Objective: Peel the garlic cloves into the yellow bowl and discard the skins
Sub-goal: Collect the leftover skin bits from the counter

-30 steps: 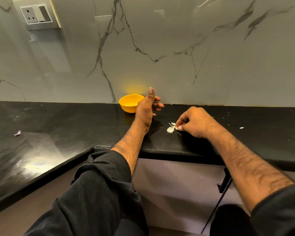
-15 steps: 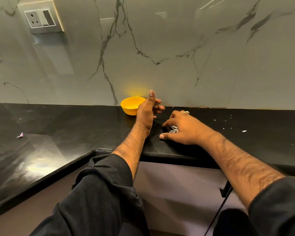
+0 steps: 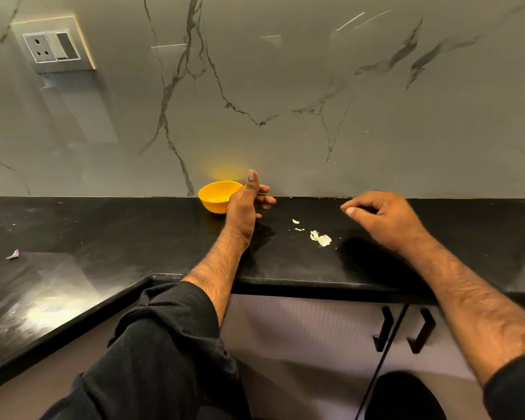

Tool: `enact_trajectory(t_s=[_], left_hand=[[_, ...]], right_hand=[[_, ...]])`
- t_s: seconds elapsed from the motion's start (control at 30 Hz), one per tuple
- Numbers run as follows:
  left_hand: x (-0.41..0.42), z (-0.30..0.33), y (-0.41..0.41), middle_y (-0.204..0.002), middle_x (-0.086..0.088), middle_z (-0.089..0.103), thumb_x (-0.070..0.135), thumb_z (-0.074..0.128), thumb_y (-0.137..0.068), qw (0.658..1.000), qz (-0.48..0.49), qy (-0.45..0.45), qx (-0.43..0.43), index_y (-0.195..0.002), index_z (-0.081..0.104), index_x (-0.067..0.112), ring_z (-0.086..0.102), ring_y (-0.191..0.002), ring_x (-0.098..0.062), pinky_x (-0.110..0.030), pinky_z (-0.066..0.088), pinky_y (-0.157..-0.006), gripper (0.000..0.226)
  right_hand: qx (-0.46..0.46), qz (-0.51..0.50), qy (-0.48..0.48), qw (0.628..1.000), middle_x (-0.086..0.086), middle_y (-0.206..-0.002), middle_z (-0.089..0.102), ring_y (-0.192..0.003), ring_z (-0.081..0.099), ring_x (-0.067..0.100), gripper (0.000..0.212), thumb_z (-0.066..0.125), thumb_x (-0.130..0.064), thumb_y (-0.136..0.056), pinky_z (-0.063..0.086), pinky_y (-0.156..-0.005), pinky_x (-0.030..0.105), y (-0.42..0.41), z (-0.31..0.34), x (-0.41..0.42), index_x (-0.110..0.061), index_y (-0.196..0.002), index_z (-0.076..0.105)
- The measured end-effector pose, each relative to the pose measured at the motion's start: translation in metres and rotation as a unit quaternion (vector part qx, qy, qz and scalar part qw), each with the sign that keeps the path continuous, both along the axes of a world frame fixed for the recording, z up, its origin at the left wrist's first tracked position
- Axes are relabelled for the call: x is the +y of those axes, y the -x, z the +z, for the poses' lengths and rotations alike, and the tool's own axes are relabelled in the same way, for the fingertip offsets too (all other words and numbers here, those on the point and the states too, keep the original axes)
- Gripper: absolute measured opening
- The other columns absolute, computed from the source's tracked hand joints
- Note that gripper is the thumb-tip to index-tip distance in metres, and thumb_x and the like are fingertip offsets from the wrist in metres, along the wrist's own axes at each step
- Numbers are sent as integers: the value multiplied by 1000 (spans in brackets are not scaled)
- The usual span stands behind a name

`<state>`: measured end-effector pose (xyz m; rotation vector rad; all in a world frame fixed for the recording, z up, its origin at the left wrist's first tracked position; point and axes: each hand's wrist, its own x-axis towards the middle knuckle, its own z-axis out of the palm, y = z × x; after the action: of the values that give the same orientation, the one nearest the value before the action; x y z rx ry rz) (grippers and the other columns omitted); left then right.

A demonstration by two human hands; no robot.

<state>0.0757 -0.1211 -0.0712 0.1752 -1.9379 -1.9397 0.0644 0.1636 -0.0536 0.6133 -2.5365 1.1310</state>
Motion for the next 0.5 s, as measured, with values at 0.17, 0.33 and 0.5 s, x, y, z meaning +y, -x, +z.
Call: enact_trajectory(t_s=[0.17,0.33,0.5], left_hand=[[9,-2,2,-103,-15,79,73,39,-101,999,-20,44,3,-109,72,11,70,-93,-23,-39,44,-83,71],[11,1,-2,-103,-16,79,81,41,-94,999,-20,42,9,-110,71,9,70,-93,-24,-39,45,-82,79],[9,3,-4,-101,-11,80,79,38,-88,1000,-4,28,0,-109,72,12,71,-95,-24,-42,46,-86,78]], right_hand=[[-70,-178,-192,963,12,-154,52,-143,46,31,61,48,-51,-105,40,-116,48,-7,-19,50,-10,-150,53],[-211,-174,-312,910,16,-176,1,-163,-4,29,106,7,-83,-95,2,-132,50,-21,-28,26,-5,-167,12],[-178,-52,-274,944,8,-176,-1,-163,-7,21,104,4,-83,-95,-2,-132,47,-32,-25,-41,-10,-168,10]])
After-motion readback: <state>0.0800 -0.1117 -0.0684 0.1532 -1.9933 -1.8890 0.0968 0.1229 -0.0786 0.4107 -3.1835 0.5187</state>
